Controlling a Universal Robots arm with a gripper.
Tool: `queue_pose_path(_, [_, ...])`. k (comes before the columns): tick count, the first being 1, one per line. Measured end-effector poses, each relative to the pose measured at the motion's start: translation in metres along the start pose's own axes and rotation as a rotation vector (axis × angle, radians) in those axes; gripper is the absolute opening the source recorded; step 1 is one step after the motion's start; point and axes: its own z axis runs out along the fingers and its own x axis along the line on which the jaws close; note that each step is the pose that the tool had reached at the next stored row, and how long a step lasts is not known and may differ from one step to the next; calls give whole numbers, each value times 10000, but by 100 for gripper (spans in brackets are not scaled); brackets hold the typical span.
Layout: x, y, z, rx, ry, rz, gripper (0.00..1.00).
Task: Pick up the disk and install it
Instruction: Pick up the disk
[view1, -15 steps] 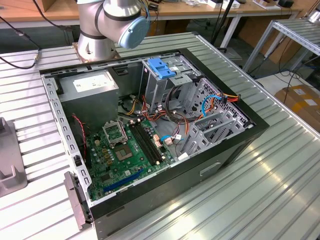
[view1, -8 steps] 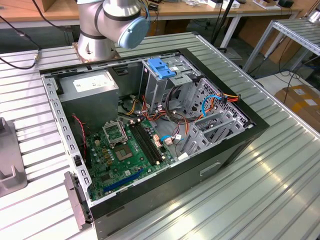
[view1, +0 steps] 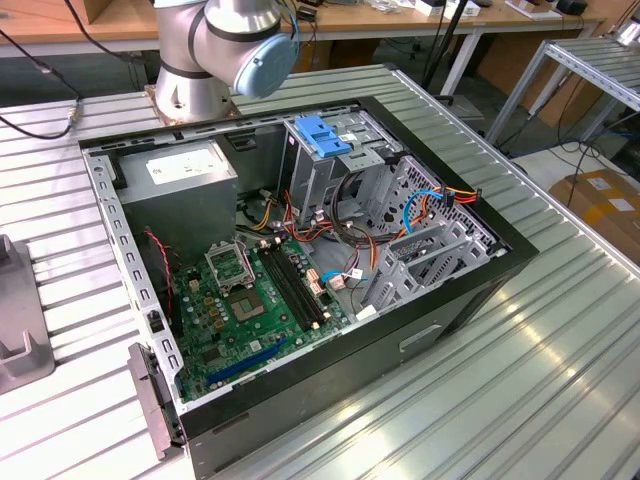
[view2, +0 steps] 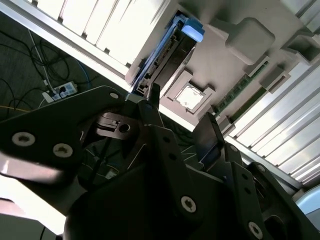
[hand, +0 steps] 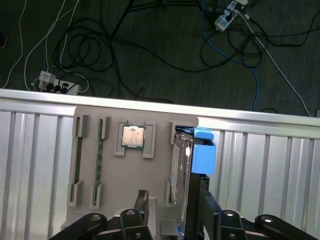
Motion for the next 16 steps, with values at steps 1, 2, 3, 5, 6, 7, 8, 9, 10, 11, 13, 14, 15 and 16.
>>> queue_pose_path(1, [-14,2,4,0,-3,1,54])
queue_pose_path(2, [-29,4,8,1,-6,2,54])
queue_pose_path(3, [-45,6,12,0,-9,2,54])
queue_pose_path(5, [-82,11,24,2,-14,5,54])
queue_pose_path(6, [-107,16,32,2,-18,7,54])
queue_pose_path(7, [-124,20,38,3,-21,8,54])
queue_pose_path(8, [-140,26,44,4,-23,8,54])
queue_pose_path(9, [-164,37,53,3,-28,8,54])
queue_pose_path(10, [-176,46,61,1,-30,7,54])
queue_pose_path(11, [-186,55,70,2,-32,7,54])
queue_pose_path(13, [-208,85,106,2,-33,7,54])
queue_pose_path(14, [-214,95,124,4,-34,7,54])
queue_pose_path(15, [-219,103,139,5,-34,7,54])
queue_pose_path(16, [-228,118,163,2,-33,7,54])
